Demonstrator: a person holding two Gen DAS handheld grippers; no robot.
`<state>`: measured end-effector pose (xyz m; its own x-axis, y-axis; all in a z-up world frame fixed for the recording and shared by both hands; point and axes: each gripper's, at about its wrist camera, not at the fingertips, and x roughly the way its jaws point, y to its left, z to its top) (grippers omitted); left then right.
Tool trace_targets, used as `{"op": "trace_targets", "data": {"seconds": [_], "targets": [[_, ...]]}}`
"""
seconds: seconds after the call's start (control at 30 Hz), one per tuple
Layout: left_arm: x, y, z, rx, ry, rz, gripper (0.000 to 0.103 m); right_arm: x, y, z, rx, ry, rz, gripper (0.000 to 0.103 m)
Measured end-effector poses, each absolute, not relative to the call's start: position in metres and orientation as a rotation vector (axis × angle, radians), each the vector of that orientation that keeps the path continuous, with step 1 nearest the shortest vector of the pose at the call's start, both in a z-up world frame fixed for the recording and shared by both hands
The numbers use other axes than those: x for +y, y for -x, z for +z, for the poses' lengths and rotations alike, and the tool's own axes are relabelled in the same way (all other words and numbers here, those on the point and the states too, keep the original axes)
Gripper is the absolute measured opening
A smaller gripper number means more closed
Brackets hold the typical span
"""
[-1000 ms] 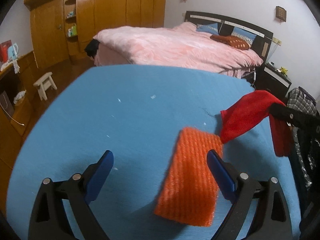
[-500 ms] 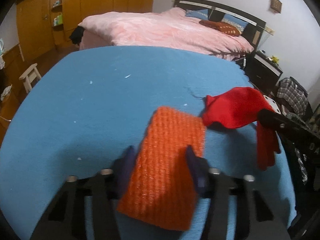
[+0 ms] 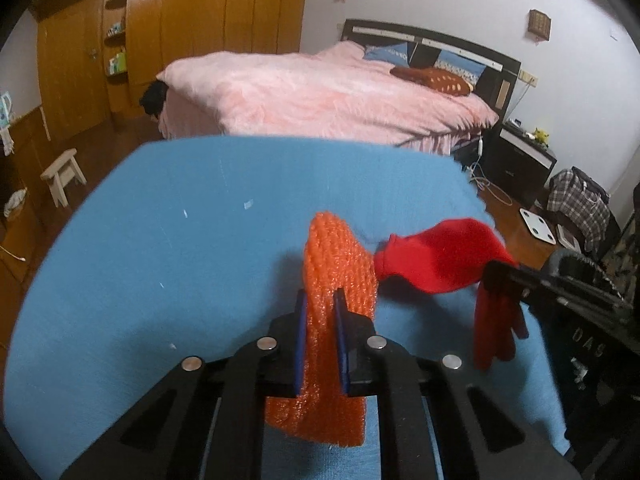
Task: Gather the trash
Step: 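Carry red cloth and orange mesh over the bin and open both grippers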
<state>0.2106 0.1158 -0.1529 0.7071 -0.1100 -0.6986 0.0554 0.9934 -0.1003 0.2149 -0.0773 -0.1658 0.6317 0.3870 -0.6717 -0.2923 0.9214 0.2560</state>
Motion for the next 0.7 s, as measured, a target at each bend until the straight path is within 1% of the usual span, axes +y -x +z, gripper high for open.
{"op": "trace_targets", "data": {"seconds": [0.33, 0.7], "targets": [[0.117, -0.198, -0.110, 0.699, 0.062, -0.051, 0.013, -0.081, -0.204, -0.130, 0.731, -0.118, 0.405, 0.015], [0.111, -0.184, -0.074, 0.637, 0.062, -0.065, 0.013, -0.090, -0.191, -0.102, 0.690, -0.118, 0.410, 0.015]]}}
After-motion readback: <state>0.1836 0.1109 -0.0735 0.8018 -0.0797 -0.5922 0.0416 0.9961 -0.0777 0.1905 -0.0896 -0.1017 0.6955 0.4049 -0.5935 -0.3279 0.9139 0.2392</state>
